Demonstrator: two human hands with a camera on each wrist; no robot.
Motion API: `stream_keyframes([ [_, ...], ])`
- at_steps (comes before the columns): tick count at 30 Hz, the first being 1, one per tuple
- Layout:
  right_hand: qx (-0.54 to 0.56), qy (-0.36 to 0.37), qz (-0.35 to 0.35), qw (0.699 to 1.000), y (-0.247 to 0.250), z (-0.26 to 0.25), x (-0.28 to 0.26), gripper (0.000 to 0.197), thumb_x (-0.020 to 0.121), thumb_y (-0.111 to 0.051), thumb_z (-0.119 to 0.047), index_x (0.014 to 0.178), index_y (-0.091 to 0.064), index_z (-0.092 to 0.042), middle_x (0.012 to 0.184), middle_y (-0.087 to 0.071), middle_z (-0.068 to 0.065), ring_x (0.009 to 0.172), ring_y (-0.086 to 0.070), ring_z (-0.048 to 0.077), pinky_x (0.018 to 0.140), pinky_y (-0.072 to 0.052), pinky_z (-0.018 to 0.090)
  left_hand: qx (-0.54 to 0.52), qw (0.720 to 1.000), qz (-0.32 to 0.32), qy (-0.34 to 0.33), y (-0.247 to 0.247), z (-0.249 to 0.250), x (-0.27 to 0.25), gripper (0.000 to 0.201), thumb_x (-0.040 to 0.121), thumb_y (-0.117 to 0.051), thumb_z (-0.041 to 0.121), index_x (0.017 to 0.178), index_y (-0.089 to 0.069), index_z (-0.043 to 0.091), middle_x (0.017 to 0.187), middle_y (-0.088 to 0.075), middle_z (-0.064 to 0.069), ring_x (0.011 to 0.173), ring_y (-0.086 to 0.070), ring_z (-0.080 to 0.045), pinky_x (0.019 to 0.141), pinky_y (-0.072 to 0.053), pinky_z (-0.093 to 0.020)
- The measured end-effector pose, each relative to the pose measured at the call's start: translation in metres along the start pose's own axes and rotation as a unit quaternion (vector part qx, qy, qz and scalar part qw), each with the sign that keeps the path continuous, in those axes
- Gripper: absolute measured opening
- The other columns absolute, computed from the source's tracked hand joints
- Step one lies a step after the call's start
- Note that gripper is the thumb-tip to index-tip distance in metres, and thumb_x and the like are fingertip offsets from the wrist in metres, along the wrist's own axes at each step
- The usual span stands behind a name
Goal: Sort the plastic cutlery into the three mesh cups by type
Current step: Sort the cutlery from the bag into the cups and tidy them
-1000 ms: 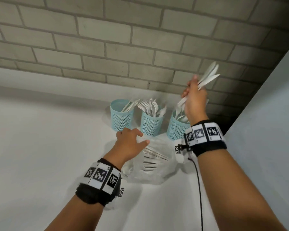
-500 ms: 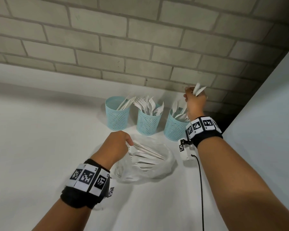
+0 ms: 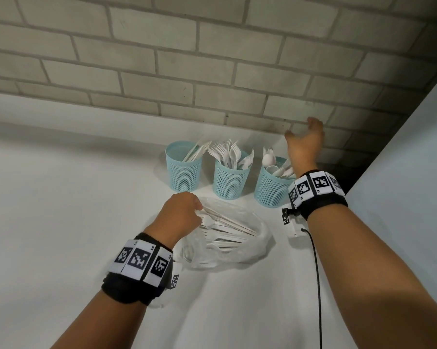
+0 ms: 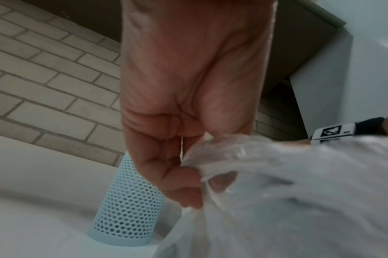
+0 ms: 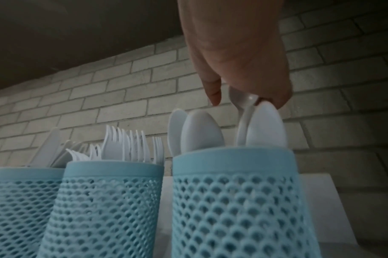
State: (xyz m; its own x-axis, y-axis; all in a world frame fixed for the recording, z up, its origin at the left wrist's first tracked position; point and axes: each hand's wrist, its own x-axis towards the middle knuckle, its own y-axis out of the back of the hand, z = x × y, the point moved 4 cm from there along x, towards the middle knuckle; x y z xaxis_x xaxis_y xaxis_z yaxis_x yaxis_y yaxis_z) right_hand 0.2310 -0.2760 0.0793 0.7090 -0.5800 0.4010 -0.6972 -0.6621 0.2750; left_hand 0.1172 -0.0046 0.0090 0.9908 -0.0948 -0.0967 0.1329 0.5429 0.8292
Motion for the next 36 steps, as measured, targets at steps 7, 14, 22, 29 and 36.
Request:
stream_keyframes([
  [7,-0.02,0.178,-0.194,0.964,0.004,-0.079,-0.088,0.009,0.091,-0.056,-0.018,0.092,-0.065,-0.017,0.082,-0.059,-0.014,0.075,-0.053,0.0,0.069,-0.046,0.019,0.017,0.999,-0.028,-0.014,0.002,0.002,-0.005,0.043,0.084,-0.059,0.002,0.125,-0.055,0.013,0.134,-0.05,-0.003,0.124,-0.046,-0.02,0.1,-0.036,-0.024],
  [14,-0.282,0.112,-0.581,0.755,-0.024,-0.053,-0.17,0.015,0.088,-0.061,-0.016,0.099,-0.07,-0.014,0.095,-0.069,-0.001,0.083,-0.061,0.011,0.074,-0.048,0.024,0.025,0.999,-0.04,-0.015,-0.001,0.003,-0.013,0.055,0.083,-0.06,0.003,0.135,-0.046,0.012,0.139,-0.045,-0.005,0.127,-0.044,-0.021,0.099,-0.037,-0.026],
  [22,-0.424,0.133,-0.552,0.705,-0.03,-0.023,-0.205,0.045,0.08,-0.066,-0.019,0.122,-0.057,-0.008,0.124,-0.046,0.014,0.113,-0.048,0.029,0.087,-0.045,0.033,0.023,0.999,-0.035,-0.029,-0.002,0.005,-0.021,0.059,0.082,-0.058,-0.002,0.138,-0.043,0.011,0.14,-0.044,-0.007,0.128,-0.044,-0.023,0.101,-0.036,-0.027],
  [29,-0.446,0.152,-0.577,0.667,-0.03,-0.036,-0.217,0.028,0.089,-0.052,-0.008,0.115,-0.058,-0.003,0.101,-0.053,0.014,0.093,-0.053,0.025,0.078,-0.041,0.031,0.001,0.999,-0.038,-0.033,-0.003,0.006,-0.023,0.056,0.084,-0.058,0.0,0.137,-0.044,0.011,0.14,-0.046,-0.007,0.128,-0.044,-0.023,0.102,-0.034,-0.026],
  [36,-0.457,0.127,-0.578,0.664,-0.044,-0.027,-0.224,0.032,0.097,-0.043,-0.013,0.125,-0.053,0.0,0.125,-0.057,0.019,0.116,-0.054,0.034,0.092,-0.043,0.039,-0.048,0.998,-0.005,-0.038,-0.003,0.005,-0.024,0.055,0.084,-0.055,-0.003,0.136,-0.046,0.013,0.14,-0.045,-0.004,0.129,-0.043,-0.019,0.103,-0.031,-0.022],
])
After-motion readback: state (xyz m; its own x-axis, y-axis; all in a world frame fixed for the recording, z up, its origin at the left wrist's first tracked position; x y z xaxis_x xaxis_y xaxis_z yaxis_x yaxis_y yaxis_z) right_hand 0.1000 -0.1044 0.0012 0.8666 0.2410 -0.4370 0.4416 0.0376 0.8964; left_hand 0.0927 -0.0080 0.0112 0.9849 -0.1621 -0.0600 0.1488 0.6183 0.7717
